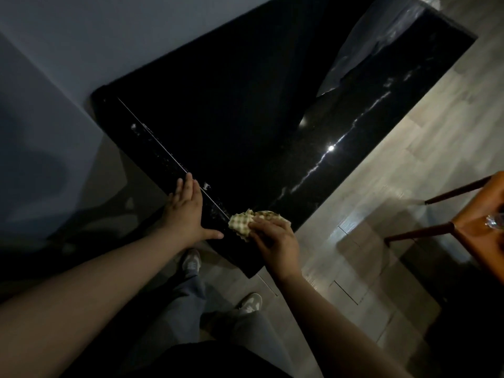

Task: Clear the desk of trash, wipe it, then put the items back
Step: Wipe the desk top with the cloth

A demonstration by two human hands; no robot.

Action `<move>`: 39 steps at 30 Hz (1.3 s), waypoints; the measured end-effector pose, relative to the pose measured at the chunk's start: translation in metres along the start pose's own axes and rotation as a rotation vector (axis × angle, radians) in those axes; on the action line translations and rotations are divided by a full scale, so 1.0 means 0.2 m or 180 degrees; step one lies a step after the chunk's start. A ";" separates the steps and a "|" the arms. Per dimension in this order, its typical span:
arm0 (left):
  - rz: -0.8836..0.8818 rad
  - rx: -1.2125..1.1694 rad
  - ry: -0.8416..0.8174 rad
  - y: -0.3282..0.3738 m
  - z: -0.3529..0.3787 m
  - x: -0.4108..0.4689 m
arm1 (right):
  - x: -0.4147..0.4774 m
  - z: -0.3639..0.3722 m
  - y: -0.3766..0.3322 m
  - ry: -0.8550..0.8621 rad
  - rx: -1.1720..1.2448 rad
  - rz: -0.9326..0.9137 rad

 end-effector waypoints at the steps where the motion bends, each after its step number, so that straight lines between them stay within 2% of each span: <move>1: 0.0011 0.0021 -0.0007 0.01 0.01 -0.01 | -0.02 -0.02 0.01 0.0011 -0.0018 0.0003; 8: 0.0014 0.0024 -0.0014 0.04 0.04 -0.09 | -0.16 -0.15 0.05 0.0046 0.0005 -0.0017; 14: -0.0052 0.0008 -0.0042 0.06 0.04 -0.16 | -0.27 -0.31 0.13 -0.0075 -0.0035 0.0366; 17: -0.0090 -0.0022 -0.0039 0.07 0.02 -0.17 | -0.22 -0.40 0.10 0.0105 -0.0044 0.0374; 27: -0.0228 -0.0580 0.0124 -0.09 -0.09 -0.12 | 0.19 -0.34 -0.19 0.0083 0.0021 -0.0074; 33: -0.0396 -0.0918 0.0243 -0.36 -0.19 -0.02 | 0.54 -0.14 -0.42 -0.0014 0.0214 -0.0322; 39: -0.0457 -0.1338 0.0251 -0.65 -0.31 0.16 | 0.96 0.15 -0.70 -0.0216 0.0513 -0.0293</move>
Point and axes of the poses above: each hand's wrist, its own x-axis towards the middle knuckle, its own z-axis out of the palm, y = z × x, the point moved 1 cm from there along x, towards the middle knuckle, and after that the axes turned 2 degrees about -z, right-handed, at the moved point
